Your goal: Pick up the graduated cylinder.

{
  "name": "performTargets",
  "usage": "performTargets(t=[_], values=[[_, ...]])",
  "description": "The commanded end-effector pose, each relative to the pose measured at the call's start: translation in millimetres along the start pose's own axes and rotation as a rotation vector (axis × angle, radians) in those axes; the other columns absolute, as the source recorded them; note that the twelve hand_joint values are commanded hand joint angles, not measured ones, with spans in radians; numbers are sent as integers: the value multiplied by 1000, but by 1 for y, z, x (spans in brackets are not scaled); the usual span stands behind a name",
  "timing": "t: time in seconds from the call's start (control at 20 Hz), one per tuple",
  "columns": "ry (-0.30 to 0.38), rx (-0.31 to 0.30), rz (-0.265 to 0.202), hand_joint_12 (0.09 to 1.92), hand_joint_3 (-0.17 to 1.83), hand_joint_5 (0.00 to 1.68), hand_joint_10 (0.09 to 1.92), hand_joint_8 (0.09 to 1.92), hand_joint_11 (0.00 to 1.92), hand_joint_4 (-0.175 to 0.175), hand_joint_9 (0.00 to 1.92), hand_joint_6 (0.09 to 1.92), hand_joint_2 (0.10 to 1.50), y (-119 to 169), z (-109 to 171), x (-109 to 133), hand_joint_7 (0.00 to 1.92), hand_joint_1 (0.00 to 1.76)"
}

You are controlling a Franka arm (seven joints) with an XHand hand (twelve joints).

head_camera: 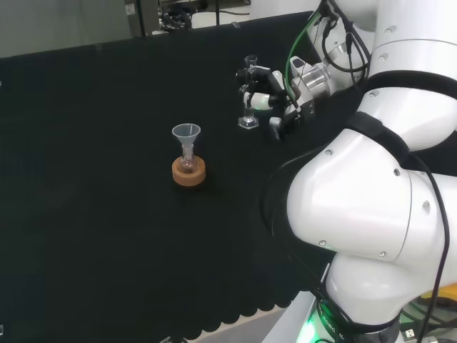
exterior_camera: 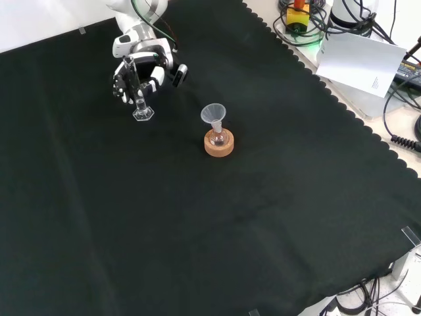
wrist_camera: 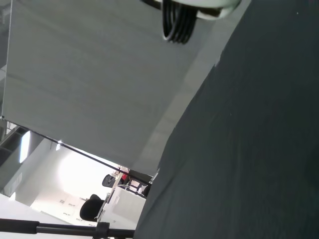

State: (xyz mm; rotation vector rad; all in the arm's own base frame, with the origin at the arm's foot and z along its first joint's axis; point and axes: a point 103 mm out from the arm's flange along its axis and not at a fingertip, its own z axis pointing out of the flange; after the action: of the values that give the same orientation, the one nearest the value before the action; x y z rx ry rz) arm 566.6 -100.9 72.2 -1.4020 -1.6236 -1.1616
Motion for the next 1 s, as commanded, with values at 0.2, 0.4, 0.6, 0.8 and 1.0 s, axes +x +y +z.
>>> performTargets(t=[0.2,0.4,0.6,0.8,1.0], values=[[19,36,-27,979,666,698,333,664,938,-34,953,681,841,2,-27,3,622,1162],[-8,46,-27,1077,653,593,342,653,791,-37,844,652,791,3,-20,4,508,1086],[-32,108,-32,1112,647,567,365,657,744,-39,806,635,764,3,-9,5,476,1071],[-38,91,-37,1120,643,563,380,661,736,-40,797,629,750,3,-5,5,473,1077],[-20,65,-36,1119,641,569,389,663,738,-41,794,629,739,1,-11,3,475,1096]])
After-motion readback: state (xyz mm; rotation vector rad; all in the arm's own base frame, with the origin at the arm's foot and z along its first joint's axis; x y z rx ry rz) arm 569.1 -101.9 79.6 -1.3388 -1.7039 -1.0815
